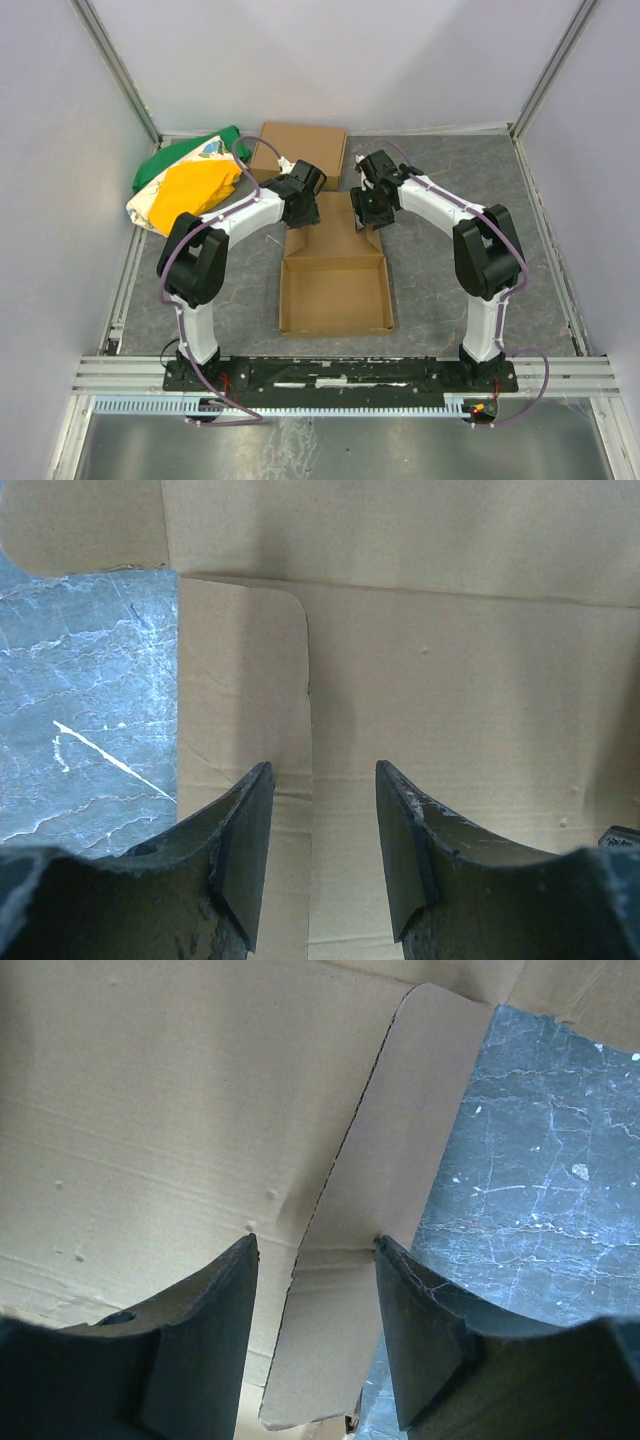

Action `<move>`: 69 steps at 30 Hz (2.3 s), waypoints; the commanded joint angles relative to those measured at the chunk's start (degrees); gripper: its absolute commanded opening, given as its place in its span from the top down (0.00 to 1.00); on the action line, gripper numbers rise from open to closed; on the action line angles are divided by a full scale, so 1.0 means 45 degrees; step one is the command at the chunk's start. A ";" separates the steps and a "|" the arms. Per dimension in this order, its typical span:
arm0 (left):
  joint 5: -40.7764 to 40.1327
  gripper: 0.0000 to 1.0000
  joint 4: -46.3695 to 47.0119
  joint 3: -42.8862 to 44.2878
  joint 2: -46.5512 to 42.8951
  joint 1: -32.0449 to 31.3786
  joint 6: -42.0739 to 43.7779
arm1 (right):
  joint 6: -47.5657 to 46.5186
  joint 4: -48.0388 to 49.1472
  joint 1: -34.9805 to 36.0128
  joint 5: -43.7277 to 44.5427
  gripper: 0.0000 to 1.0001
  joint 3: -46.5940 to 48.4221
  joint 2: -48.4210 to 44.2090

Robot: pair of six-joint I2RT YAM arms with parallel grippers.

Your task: Fold the paper box

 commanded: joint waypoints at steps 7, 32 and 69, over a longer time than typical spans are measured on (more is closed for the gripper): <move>0.0157 0.48 0.0225 0.0269 -0.0012 -0.0300 0.0033 | -0.0030 0.0023 0.0378 -0.0141 0.42 0.0432 -0.0080; -0.3041 0.39 -0.2241 0.1864 -0.1354 0.1126 0.2824 | -0.0449 -0.1332 -0.0806 0.2097 0.41 0.1485 -0.1279; -0.1864 0.40 0.0489 -0.1466 -0.5224 0.3380 0.2780 | 0.1553 0.1172 -0.3575 -0.1895 0.54 0.3956 0.3382</move>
